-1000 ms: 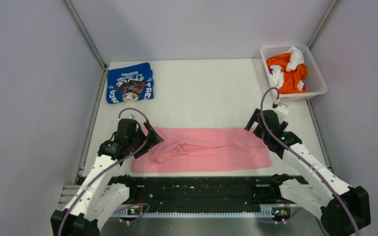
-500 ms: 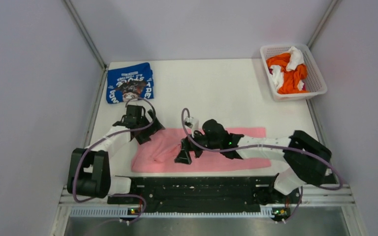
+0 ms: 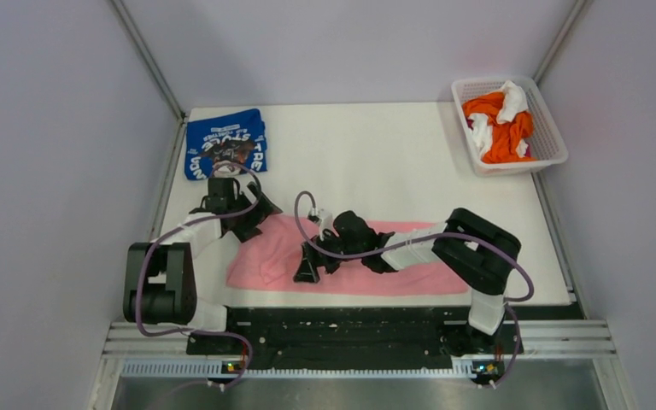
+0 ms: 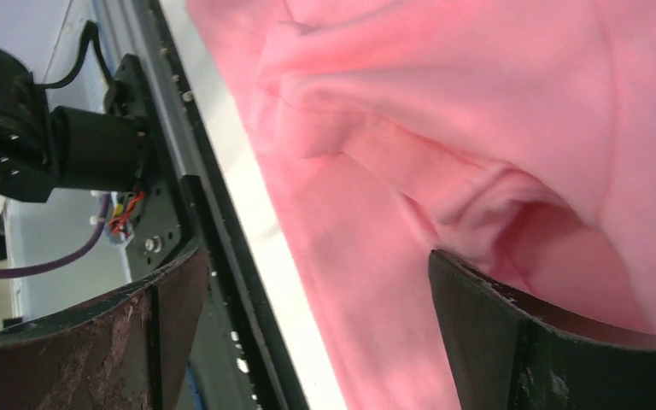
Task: Fold and stack the t-shirts
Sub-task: Fold the other side of the tshirt into a rectangle
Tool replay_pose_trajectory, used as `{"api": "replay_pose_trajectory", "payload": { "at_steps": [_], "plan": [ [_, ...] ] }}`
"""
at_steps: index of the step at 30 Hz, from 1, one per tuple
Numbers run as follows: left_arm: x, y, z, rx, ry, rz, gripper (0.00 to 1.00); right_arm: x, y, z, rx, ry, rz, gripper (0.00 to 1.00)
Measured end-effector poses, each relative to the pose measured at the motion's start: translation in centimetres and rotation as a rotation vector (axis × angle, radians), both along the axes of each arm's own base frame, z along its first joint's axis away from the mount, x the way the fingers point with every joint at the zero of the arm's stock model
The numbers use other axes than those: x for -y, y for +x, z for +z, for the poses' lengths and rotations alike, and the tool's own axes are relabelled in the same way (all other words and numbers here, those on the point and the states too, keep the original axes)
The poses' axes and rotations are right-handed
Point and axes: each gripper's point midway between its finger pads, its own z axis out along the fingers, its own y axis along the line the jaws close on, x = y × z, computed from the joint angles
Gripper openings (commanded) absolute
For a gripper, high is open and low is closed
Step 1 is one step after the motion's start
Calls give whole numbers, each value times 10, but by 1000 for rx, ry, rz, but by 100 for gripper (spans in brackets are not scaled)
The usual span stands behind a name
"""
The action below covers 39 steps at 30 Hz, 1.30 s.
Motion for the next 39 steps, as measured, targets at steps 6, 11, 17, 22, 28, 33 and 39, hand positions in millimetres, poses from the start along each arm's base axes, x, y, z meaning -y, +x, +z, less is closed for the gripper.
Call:
{"api": "replay_pose_trajectory", "payload": {
  "at_steps": [6,11,17,22,28,33,39],
  "plan": [
    [1,3,1,9,-10,-6,98,19,30,-4,-41,39,-126,98],
    [1,4,1,11,-10,-6,98,28,45,-1,-74,67,-193,98],
    [2,4,1,11,-11,-9,98,33,43,13,-66,58,-221,97],
    [1,3,1,7,-7,-14,97,22,39,28,-39,61,-210,96],
    [1,4,1,-5,-3,-20,97,12,49,35,-7,30,-243,91],
    [1,3,0,-10,4,-23,97,10,62,25,9,-25,-280,89],
    [1,3,0,-12,4,-24,97,12,64,2,-7,-90,-293,87]
  ]
}}
